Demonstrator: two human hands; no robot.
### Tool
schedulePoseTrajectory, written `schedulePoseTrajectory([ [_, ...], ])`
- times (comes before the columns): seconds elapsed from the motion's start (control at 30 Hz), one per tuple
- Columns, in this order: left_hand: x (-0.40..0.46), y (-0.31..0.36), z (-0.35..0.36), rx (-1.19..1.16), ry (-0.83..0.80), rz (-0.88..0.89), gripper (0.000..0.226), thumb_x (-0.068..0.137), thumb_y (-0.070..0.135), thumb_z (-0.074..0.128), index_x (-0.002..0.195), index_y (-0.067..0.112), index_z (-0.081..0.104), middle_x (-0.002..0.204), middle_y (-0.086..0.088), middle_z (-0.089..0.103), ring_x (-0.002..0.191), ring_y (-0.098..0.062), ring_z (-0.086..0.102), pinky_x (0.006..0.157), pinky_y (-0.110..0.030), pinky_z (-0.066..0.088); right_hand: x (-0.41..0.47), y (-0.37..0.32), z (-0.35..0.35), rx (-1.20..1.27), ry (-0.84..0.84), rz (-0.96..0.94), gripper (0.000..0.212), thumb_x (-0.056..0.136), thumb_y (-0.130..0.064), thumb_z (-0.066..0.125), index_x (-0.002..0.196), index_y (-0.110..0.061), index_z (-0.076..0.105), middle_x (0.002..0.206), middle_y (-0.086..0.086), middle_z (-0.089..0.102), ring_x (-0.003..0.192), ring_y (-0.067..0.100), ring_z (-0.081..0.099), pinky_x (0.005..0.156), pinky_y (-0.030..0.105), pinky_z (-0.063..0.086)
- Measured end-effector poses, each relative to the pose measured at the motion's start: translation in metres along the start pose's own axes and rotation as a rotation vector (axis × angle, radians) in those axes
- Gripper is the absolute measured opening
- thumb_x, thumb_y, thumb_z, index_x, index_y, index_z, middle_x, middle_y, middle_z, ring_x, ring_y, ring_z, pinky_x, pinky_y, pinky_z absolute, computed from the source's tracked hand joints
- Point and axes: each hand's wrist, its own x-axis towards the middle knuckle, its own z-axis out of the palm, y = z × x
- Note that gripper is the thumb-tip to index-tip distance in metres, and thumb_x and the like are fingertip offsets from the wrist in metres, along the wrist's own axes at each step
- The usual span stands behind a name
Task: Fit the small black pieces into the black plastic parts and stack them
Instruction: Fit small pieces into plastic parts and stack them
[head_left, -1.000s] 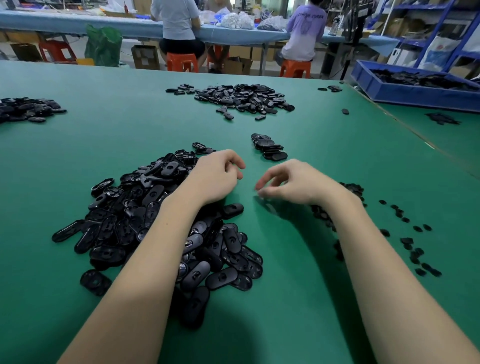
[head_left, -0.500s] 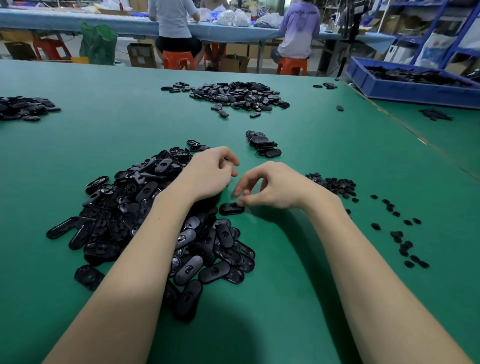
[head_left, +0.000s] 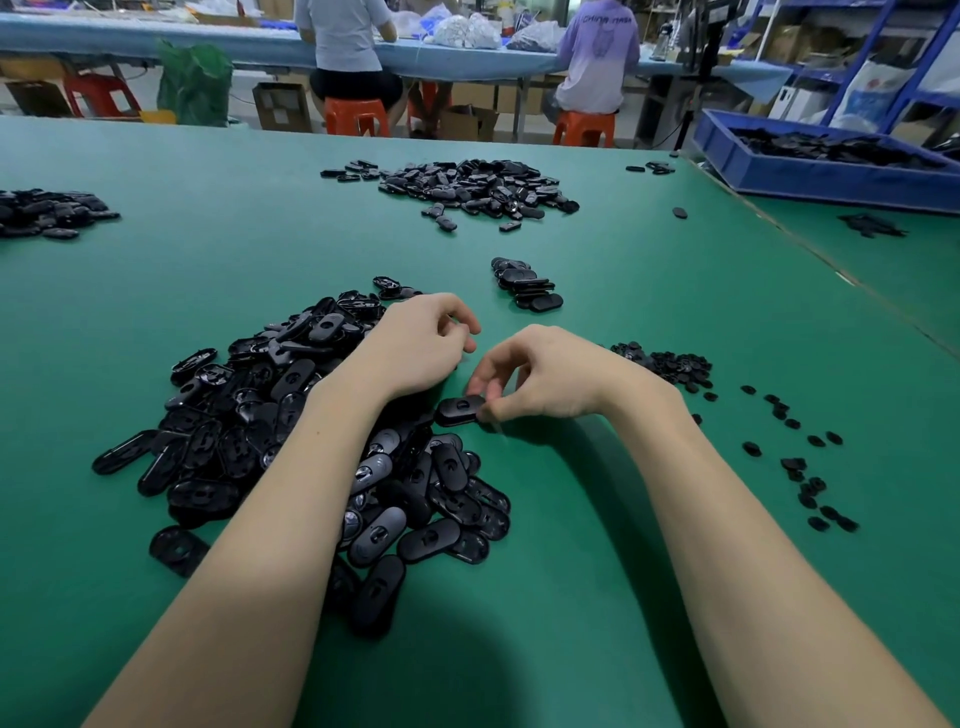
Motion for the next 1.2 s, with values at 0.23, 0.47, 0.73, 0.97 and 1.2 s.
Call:
schedulePoseTrajectory([
  [0.23, -0.001, 0.003, -0.001, -0.037, 0.026, 0.000, 0.021, 0.097, 0.014, 0.049, 0.101, 0.023, 0.068, 0.090, 0.009, 0.074, 0.073, -0.003, 0.064, 0.067, -0.008, 0.043, -0.007, 0.011, -0.012, 0.094, 0.101, 0.019, 0.012, 0.085, -0.029, 0.077, 0.093, -0.038, 0.079, 0.078, -0.018, 0.071, 0.053, -0.005, 0.052, 0.055, 0.009, 0.042],
  [0.47, -0.003, 0.018, 0.014, -0.201, -0.028, -0.013, 0.015, 0.089, 0.020, 0.063, 0.095, 0.031, 0.070, 0.086, 0.005, 0.076, 0.072, -0.012, 0.066, 0.081, -0.033, 0.057, -0.018, 0.032, -0.029, 0.079, 0.324, 0.061, 0.016, 0.087, -0.025, 0.076, 0.096, -0.038, 0.077, 0.080, -0.018, 0.072, 0.054, -0.005, 0.052, 0.053, 0.005, 0.037],
  [0.73, -0.003, 0.017, 0.022, -0.347, -0.057, -0.104, 0.032, 0.088, 0.006, 0.064, 0.105, 0.033, 0.070, 0.081, 0.004, 0.074, 0.068, -0.014, 0.064, 0.076, -0.041, 0.059, -0.025, 0.043, -0.041, 0.040, 0.546, 0.248, 0.013, 0.087, -0.034, 0.070, 0.096, -0.041, 0.076, 0.084, -0.023, 0.071, 0.076, 0.000, 0.064, 0.070, 0.022, 0.050],
  [0.97, -0.005, 0.019, 0.023, -0.447, -0.059, -0.150, 0.032, 0.091, -0.004, 0.058, 0.105, 0.020, 0.073, 0.085, -0.013, 0.066, 0.065, -0.021, 0.071, 0.082, -0.036, 0.062, -0.036, 0.060, -0.045, -0.148, 0.532, 0.527, 0.009, 0.086, -0.036, 0.066, 0.087, -0.040, 0.074, 0.096, -0.017, 0.072, 0.096, 0.016, 0.063, 0.071, 0.028, 0.042],
  [1.2, -0.004, 0.016, 0.022, -0.483, -0.029, -0.179, 0.032, 0.091, -0.003, 0.061, 0.108, 0.022, 0.071, 0.090, -0.022, 0.068, 0.079, -0.026, 0.077, 0.079, -0.037, 0.062, -0.028, 0.059, -0.037, -0.204, 0.559, 0.561, 0.016, 0.090, -0.034, 0.065, 0.102, -0.037, 0.074, 0.089, -0.017, 0.065, 0.096, 0.017, 0.058, 0.077, 0.029, 0.042],
])
